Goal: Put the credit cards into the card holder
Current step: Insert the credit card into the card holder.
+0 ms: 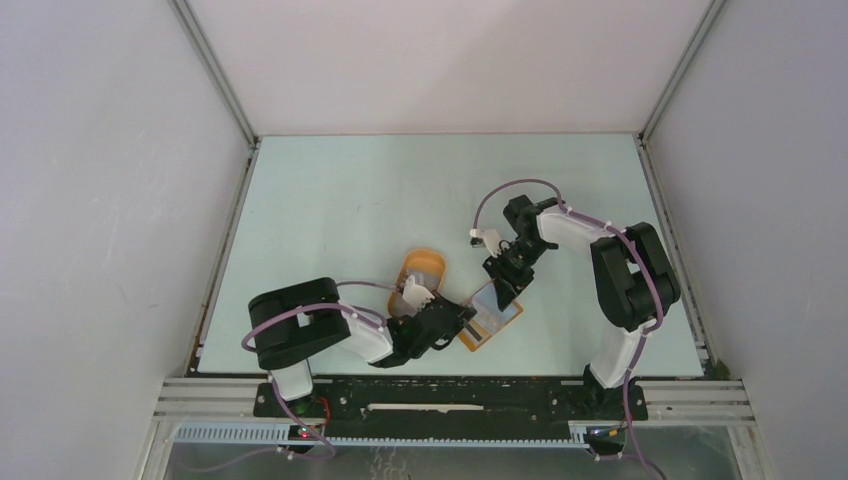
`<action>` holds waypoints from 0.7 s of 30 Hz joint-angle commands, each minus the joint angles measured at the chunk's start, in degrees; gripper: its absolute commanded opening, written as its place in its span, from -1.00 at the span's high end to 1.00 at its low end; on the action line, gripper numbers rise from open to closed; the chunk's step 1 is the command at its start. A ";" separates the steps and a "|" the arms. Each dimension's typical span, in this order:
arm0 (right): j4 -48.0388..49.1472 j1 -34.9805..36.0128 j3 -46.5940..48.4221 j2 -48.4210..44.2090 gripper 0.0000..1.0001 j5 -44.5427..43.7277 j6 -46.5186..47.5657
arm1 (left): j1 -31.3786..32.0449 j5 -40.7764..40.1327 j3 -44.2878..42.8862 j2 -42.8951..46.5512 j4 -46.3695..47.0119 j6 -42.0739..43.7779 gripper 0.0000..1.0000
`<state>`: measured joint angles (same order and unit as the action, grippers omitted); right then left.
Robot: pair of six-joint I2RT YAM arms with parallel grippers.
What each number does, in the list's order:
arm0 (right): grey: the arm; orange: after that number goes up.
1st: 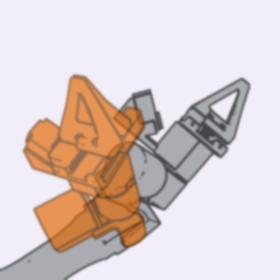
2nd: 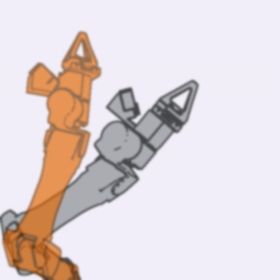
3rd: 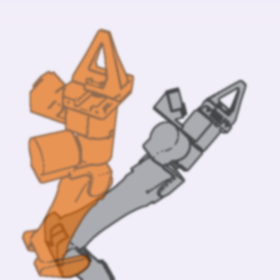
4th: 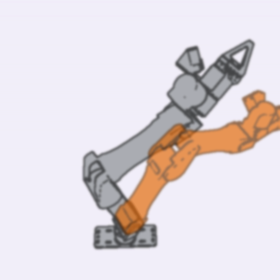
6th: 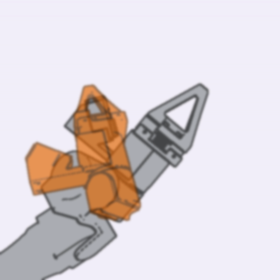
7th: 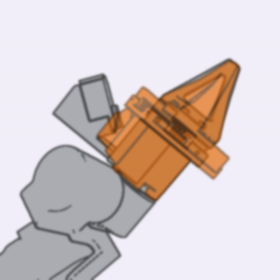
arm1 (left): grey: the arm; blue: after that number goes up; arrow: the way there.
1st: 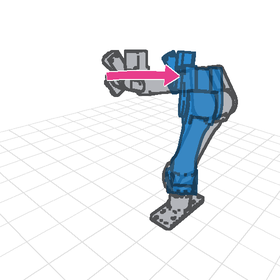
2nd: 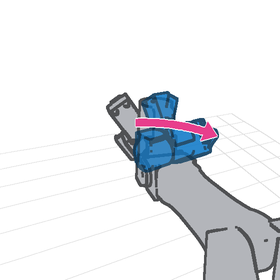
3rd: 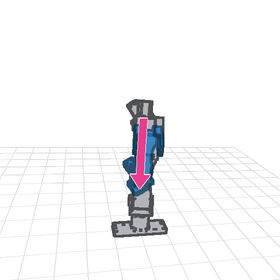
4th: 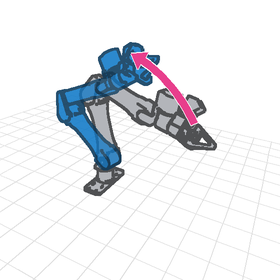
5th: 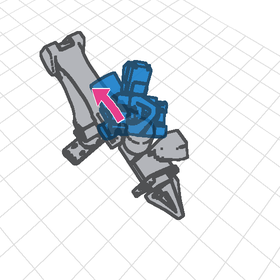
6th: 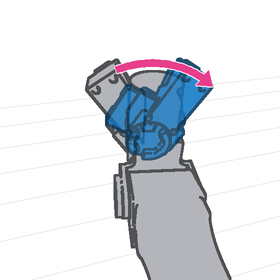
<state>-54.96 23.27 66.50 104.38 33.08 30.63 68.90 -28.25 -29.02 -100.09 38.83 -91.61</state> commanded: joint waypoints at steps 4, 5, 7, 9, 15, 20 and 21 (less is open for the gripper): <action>-0.37 0.68 1.43 0.10 0.13 0.41 0.59 | 1.23 1.31 -0.68 -0.20 -5.30 -0.93 1.00; -0.41 0.64 1.36 0.04 0.13 0.41 0.65 | 1.23 1.35 -0.83 -0.28 -5.29 -0.94 1.00; -0.39 0.69 1.37 0.13 0.13 0.33 0.63 | 1.23 1.44 -1.23 -0.73 -5.26 -0.70 1.00; -0.45 0.64 1.36 0.23 0.13 0.26 0.61 | 1.15 1.41 -1.62 -1.11 -5.21 -0.38 1.00; -0.46 0.64 1.37 0.34 0.13 0.15 0.63 | 0.59 1.62 -2.19 -1.60 -4.53 0.87 1.00; -0.49 0.73 1.40 0.30 0.13 0.23 0.63 | 0.16 1.79 -2.51 -1.81 -3.98 1.99 1.00; -0.50 0.73 1.40 0.22 0.13 0.27 0.59 | -0.02 1.92 -2.68 -1.97 -3.85 2.08 1.00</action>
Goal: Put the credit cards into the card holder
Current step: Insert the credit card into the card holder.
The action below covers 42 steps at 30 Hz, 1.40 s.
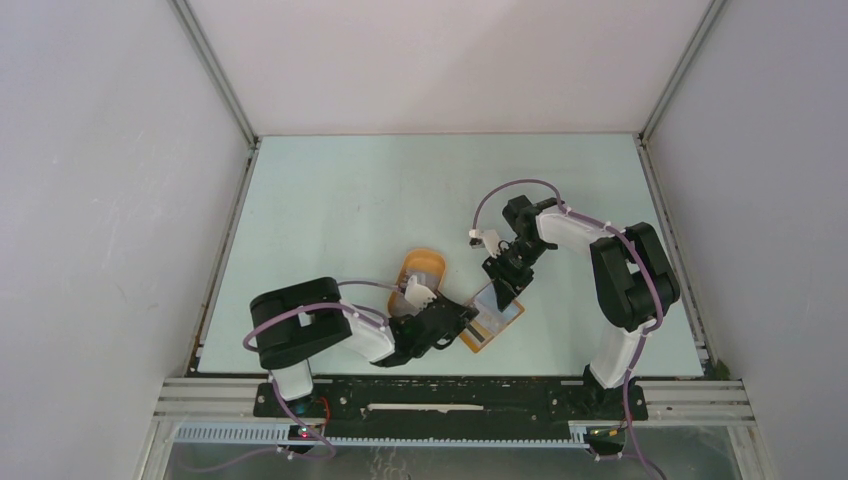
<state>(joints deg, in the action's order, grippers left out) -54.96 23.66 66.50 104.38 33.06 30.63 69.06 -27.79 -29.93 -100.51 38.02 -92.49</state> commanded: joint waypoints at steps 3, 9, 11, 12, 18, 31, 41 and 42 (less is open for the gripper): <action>-0.50 0.30 1.38 0.13 0.13 0.40 0.58 | -0.52 1.79 -2.03 -2.09 -2.49 3.10 1.00; -0.47 0.26 1.36 -0.22 0.13 0.61 0.58 | -0.94 2.54 -2.76 -2.72 -2.07 3.41 0.99; -0.45 0.28 1.42 -0.31 0.13 0.69 0.62 | -1.03 2.69 -2.58 -2.61 -2.01 2.94 0.98; -0.42 0.25 1.40 -0.35 0.13 0.71 0.60 | -1.03 2.69 -2.26 -2.52 -1.92 2.60 0.97; -0.23 0.33 1.41 -1.01 0.13 0.86 0.57 | -1.29 3.29 -1.49 -3.49 0.41 1.50 0.89; 1.81 -0.41 0.32 -6.28 0.12 0.80 0.74 | -2.73 5.32 -2.74 -5.41 2.60 3.41 0.74; 4.50 -0.11 -4.52 -19.98 0.17 4.23 9.82 | -3.70 7.70 -3.36 -7.33 4.97 4.28 0.63; 5.12 0.15 -5.85 -22.38 0.21 4.54 11.67 | -3.75 7.87 -3.38 -7.54 5.22 4.33 0.63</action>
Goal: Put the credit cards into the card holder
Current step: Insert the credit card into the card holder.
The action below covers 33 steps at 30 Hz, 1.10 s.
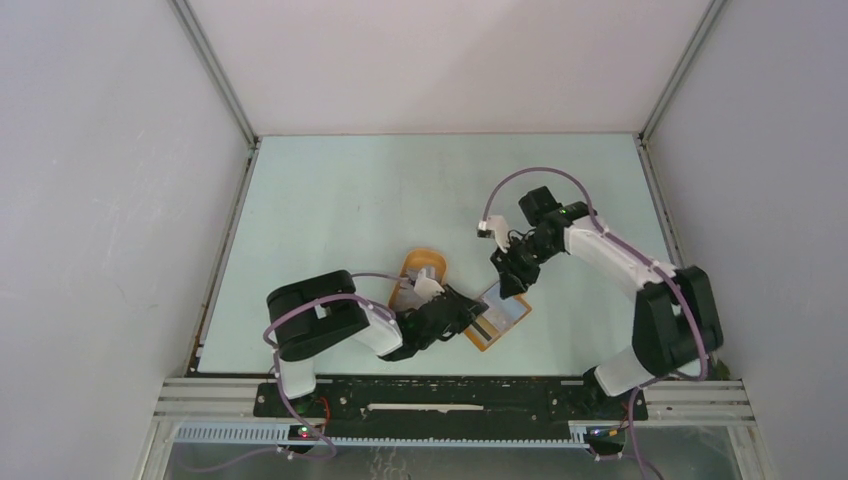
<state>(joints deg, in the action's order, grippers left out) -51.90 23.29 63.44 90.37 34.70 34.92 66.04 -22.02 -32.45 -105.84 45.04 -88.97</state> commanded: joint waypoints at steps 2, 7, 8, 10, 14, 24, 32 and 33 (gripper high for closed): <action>3.86 1.37 -5.96 -13.53 0.32 3.65 11.53 | -0.88 2.53 -0.86 -2.57 -1.33 0.92 0.63; 4.79 5.35 -15.62 -25.63 0.95 8.11 29.18 | -1.33 3.47 -0.99 -3.07 -0.74 1.40 0.61; 4.71 6.42 -17.78 -27.23 1.00 8.68 33.29 | -1.35 3.54 -1.03 -3.16 -0.66 1.55 0.61; 6.61 9.06 -21.45 -29.45 1.00 7.87 39.15 | -1.35 3.81 -1.13 -3.25 -0.65 1.67 0.61; 14.19 14.86 -24.34 -29.15 1.00 2.65 36.64 | -1.44 3.97 -0.92 -3.40 -0.48 1.54 0.61; 24.04 23.06 -24.50 -22.24 1.00 -8.36 29.84 | -1.53 4.01 -0.12 -4.01 0.42 0.85 0.61; 25.87 23.83 -24.37 -18.80 1.00 -11.93 28.25 | -1.49 4.35 -0.12 -4.45 0.67 0.65 0.61; 25.65 23.87 -24.33 -18.48 1.00 -12.13 28.23 | -1.52 4.28 -0.08 -4.44 0.67 0.64 0.61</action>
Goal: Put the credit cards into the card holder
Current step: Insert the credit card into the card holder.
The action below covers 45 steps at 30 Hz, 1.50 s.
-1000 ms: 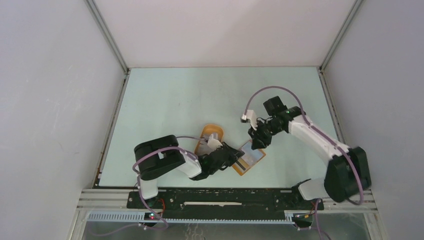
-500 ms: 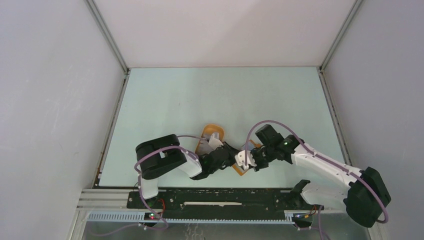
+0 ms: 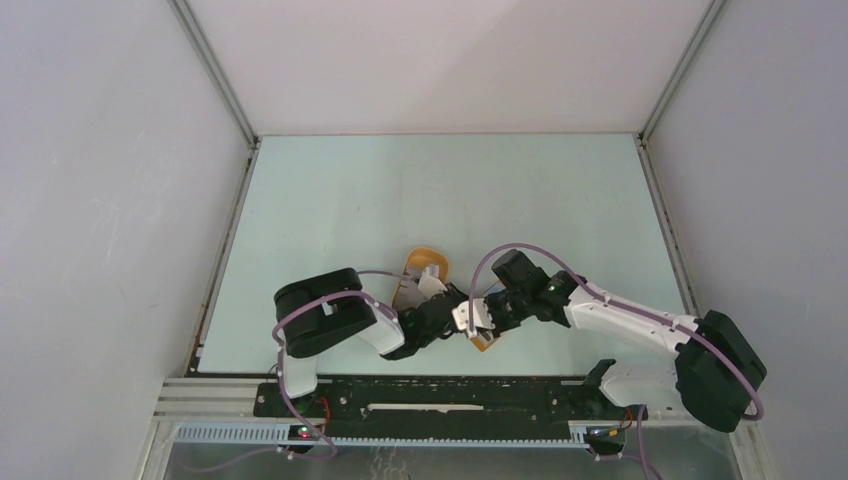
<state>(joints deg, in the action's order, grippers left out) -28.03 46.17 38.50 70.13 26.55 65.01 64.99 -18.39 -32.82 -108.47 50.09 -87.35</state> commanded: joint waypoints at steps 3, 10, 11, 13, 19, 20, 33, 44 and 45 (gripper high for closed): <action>1.55 0.98 0.74 2.90 1.00 -4.74 -1.72 | -0.48 0.73 0.34 -1.82 -4.38 -0.96 0.61; -0.30 0.64 1.23 5.02 1.00 -6.06 -1.33 | -0.57 0.72 0.72 -1.65 -4.38 -1.06 0.60; -0.58 0.53 1.23 4.94 1.00 -5.92 -1.06 | -0.57 0.66 0.85 -1.65 -4.38 -0.99 0.60; -1.90 0.06 1.23 4.66 1.00 -5.05 0.03 | -0.57 0.63 0.90 -1.62 -4.22 -0.99 0.60; -3.52 -1.24 0.38 0.79 1.00 0.17 2.62 | -0.57 0.76 0.83 -1.98 -4.02 -1.14 0.60; -3.95 -1.17 0.21 0.12 1.00 1.13 3.40 | -0.57 0.87 0.83 -2.05 -3.99 -1.20 0.60; 0.87 0.22 -2.72 -1.13 1.00 -0.94 5.04 | -0.57 1.22 0.83 -2.50 -3.42 -1.36 0.60; 1.58 0.91 -3.03 1.56 1.00 -5.08 5.42 | -0.57 1.36 0.56 -2.91 -3.28 -1.35 0.59; 1.72 0.67 -3.15 1.67 1.00 -5.43 5.51 | -0.62 1.42 0.55 -2.91 -3.32 -1.34 0.59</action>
<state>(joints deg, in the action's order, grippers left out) -27.86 46.81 35.75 71.26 23.44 69.41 64.20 -17.80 -32.58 -108.99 50.76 -86.98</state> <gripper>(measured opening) 0.006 0.199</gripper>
